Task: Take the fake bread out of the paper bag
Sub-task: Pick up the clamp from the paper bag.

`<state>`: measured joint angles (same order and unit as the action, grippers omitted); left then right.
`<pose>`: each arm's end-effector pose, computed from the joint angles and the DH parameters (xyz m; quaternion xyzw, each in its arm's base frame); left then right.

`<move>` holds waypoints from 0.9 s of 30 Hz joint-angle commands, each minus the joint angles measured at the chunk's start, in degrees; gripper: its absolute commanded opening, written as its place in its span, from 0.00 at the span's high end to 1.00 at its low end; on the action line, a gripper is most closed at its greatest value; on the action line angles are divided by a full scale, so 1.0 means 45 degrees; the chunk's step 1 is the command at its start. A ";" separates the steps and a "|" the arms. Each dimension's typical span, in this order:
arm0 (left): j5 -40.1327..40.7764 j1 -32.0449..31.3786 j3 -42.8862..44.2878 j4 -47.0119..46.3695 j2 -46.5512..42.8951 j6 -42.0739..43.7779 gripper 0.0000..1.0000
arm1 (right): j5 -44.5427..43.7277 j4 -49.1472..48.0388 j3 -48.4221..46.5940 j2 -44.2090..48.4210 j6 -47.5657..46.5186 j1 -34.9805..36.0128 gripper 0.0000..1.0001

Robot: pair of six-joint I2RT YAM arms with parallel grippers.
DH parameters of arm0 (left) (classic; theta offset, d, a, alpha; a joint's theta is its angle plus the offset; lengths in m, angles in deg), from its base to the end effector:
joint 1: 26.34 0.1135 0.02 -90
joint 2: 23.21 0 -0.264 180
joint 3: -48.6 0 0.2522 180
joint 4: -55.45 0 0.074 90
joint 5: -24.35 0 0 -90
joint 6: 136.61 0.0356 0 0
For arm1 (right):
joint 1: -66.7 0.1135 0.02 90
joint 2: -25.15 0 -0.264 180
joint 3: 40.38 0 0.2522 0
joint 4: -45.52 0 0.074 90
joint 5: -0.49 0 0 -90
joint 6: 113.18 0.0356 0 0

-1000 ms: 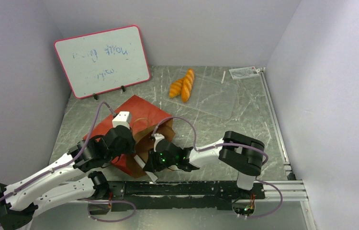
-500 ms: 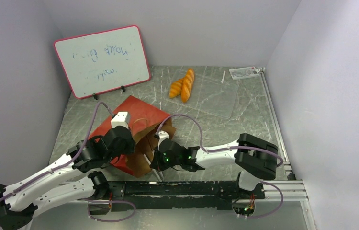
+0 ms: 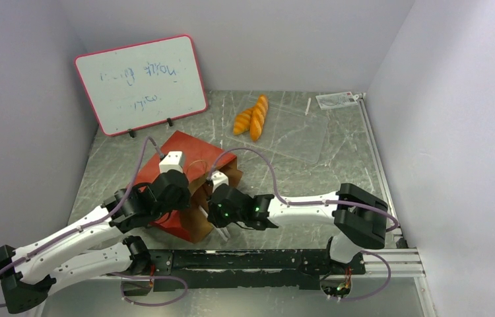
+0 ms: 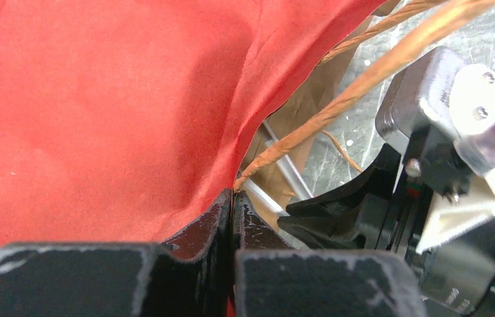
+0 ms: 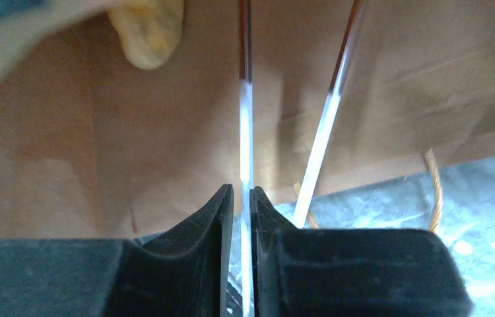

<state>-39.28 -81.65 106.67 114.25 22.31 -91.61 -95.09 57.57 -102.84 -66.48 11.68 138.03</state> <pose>0.1009 -0.1180 0.2802 -0.0035 0.9075 -0.1429 0.3949 0.1089 0.3116 0.1824 -0.2656 0.8703 0.3032 0.2831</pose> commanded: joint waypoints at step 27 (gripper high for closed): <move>-0.0415 -0.0033 -0.0497 -0.1655 -0.0535 0.0111 0.93 | -0.2619 -0.4867 0.3122 0.1822 -0.1346 0.0052 0.33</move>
<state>-39.52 -81.67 103.96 107.61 20.19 -90.43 -107.70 45.68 -88.64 -56.87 5.21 138.03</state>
